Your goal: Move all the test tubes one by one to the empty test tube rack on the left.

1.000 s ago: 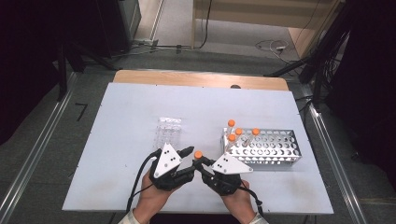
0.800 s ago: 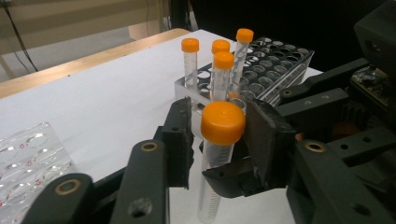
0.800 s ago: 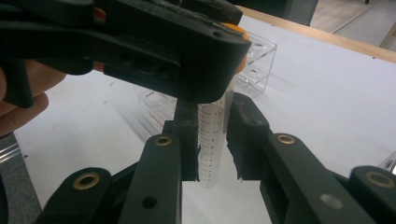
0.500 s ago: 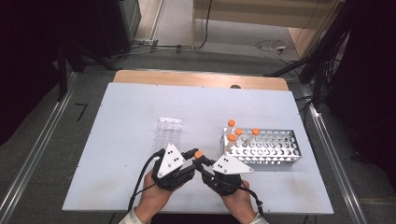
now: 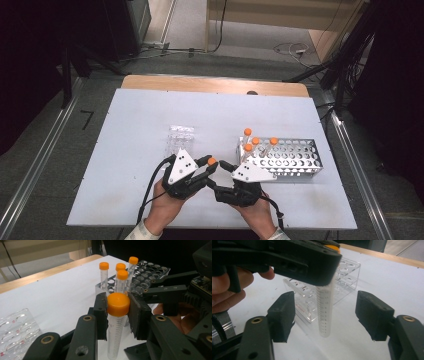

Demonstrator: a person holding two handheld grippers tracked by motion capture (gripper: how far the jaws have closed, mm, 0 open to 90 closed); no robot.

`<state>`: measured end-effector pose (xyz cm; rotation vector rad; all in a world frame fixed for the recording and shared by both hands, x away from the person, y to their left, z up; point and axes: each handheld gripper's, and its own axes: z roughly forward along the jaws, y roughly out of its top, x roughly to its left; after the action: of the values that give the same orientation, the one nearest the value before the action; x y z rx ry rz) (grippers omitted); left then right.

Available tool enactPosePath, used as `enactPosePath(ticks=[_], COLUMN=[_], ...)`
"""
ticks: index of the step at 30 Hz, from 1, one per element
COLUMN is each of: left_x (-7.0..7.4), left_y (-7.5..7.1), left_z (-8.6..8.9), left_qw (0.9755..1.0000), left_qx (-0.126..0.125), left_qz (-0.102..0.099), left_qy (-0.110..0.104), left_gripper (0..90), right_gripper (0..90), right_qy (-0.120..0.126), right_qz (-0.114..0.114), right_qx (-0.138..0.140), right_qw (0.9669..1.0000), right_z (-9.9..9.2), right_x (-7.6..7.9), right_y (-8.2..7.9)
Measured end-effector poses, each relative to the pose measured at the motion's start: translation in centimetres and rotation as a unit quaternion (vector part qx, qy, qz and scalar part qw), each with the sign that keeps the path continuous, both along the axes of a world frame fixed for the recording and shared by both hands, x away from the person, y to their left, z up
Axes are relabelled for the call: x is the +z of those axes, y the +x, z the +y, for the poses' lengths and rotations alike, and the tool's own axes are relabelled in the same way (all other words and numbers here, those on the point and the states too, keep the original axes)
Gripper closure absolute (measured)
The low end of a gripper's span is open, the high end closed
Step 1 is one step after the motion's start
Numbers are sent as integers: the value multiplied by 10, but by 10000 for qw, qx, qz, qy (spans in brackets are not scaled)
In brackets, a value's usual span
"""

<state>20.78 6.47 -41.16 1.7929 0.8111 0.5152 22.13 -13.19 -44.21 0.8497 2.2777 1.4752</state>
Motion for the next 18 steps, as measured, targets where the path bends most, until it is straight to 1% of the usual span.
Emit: enactPosePath(ticks=[4, 5, 7, 8, 10, 11, 12, 16, 17, 18], left_x=[7, 7, 11, 14, 16, 16, 18, 21, 22, 22], left_y=[0, 0, 0, 0, 1, 1, 3, 7, 7, 7], left_z=[12, 12, 18, 25, 32, 32, 40, 56, 60, 60], left_qw=[9998, 9998, 9996, 9993, 9988, 9988, 9981, 9961, 9956, 9956], left_qx=[102, 102, 162, 241, 378, 378, 514, 759, 825, 825], left_qz=[-42, -42, -73, -80, -29, -29, -11, -54, -83, -83], left_qy=[-168, -168, -222, -266, -310, -310, -338, -450, -434, -434], left_gripper=[706, 707, 707, 706, 706, 705, 706, 706, 706, 706], right_gripper=[285, 284, 283, 283, 283, 283, 283, 283, 283, 283], right_qy=[7, 1, 0, -8, -10, -5, -10, -22, -26, -23], right_qz=[-10, -4, -19, -19, -14, -19, -20, -23, -22, -19], right_qx=[-20, -32, -40, -40, -43, -36, -28, -36, -38, -45], right_qw=[10000, 10000, 10000, 10000, 10000, 10000, 10000, 10000, 10000, 10000], right_z=[-2, -2, -3, -3, -3, -3, -3, -4, -4, -4], right_x=[1, 1, 1, 1, 1, 1, 1, 1, 1, 1], right_y=[0, 0, 0, 0, -1, -1, -1, -1, -1, -1])
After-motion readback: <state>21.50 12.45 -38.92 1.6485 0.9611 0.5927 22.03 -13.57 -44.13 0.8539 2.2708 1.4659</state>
